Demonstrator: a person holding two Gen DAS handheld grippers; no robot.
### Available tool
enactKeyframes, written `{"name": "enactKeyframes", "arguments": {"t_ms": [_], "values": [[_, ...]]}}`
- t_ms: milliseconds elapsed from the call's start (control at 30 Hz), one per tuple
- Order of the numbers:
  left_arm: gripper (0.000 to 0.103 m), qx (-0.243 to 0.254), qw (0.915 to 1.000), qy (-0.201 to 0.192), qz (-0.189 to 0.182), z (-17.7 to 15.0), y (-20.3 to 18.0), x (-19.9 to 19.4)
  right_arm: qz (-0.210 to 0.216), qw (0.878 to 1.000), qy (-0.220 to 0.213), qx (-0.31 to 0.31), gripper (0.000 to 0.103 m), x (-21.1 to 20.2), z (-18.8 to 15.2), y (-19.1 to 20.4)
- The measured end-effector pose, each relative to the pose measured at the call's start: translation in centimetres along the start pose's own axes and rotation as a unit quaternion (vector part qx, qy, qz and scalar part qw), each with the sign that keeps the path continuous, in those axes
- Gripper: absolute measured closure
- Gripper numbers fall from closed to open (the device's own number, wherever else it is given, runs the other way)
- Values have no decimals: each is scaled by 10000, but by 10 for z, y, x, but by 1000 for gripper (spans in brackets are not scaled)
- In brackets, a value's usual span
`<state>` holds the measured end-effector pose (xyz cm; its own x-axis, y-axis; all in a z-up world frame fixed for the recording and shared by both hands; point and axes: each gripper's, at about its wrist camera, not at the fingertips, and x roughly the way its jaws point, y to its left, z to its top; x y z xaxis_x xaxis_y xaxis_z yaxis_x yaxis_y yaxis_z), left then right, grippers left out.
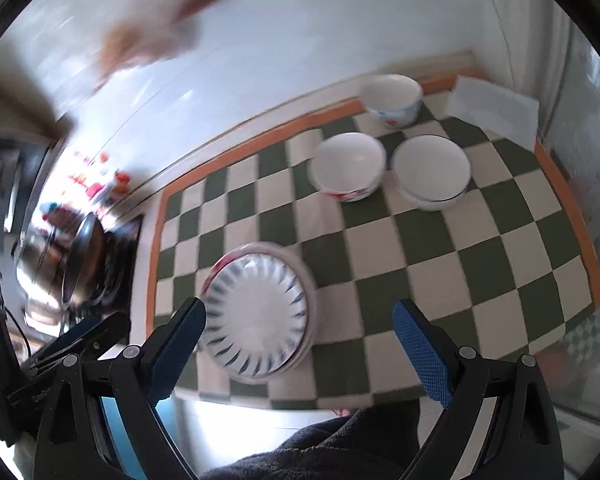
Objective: Organize plates and bowls
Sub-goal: 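Move both tools toward the white bowls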
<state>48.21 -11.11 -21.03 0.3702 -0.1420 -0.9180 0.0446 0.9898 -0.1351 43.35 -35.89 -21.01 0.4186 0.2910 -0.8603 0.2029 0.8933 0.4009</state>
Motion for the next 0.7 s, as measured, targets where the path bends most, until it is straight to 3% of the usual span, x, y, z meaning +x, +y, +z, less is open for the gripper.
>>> {"name": "enactKeyframes", "arguments": {"t_ms": [200, 367, 533, 700], "values": [[6, -272, 9969, 687, -256, 52, -40, 76, 205, 9984, 337, 395, 7, 45, 73, -67], [11, -451, 9921, 1110, -364, 86, -63, 133, 193, 9980, 573, 186, 10, 90, 141, -97], [33, -923, 9814, 1581, -571, 103, -67, 185, 250, 9935, 1045, -384, 30, 149, 200, -96], [45, -1201, 9729, 1849, -694, 107, -72, 221, 135, 9800, 1687, -1044, 51, 214, 230, -79]]}}
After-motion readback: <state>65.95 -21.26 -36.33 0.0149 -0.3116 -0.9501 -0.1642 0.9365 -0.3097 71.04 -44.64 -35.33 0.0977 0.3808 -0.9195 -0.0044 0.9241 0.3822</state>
